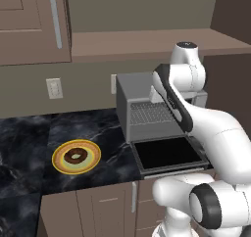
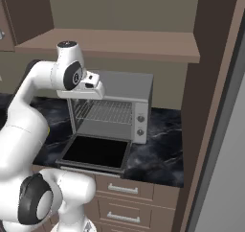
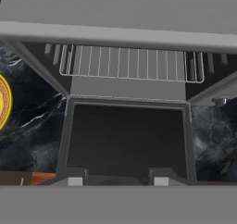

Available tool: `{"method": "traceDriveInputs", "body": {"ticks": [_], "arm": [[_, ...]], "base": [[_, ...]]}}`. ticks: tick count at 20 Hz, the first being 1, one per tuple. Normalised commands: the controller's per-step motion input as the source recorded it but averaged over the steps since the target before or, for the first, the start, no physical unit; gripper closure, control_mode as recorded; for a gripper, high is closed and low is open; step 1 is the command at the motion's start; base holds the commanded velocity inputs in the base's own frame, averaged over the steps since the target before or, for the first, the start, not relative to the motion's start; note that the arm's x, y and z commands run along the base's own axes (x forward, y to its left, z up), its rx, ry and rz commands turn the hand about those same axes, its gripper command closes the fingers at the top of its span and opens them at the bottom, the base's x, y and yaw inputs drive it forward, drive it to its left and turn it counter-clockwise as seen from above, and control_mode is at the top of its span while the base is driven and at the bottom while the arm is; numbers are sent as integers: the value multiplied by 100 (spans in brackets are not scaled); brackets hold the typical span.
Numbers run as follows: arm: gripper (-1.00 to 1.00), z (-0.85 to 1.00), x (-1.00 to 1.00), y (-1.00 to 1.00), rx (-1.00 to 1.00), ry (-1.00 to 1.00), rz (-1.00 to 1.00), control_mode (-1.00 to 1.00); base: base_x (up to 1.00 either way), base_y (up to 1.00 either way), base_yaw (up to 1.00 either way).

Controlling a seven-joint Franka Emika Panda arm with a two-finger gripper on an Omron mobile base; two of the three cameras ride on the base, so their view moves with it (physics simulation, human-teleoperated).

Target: Pick up the bagel from the plate, place it on the toaster oven rack, close the door, and set the timer.

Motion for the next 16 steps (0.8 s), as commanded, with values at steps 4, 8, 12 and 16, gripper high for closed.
{"method": "traceDriveInputs", "body": {"ticks": [4, 8, 12, 16], "arm": [[-100, 0, -15, 0, 0, -2, 0, -100], [-100, -20, -49, -11, 0, -13, 0, -100], [-100, -33, -46, -3, 0, -20, -1, -100], [-100, -35, -32, 0, 1, -25, 0, -100]], "base": [[0, 0, 0], [0, 0, 0], [0, 0, 0], [0, 0, 0]]}}
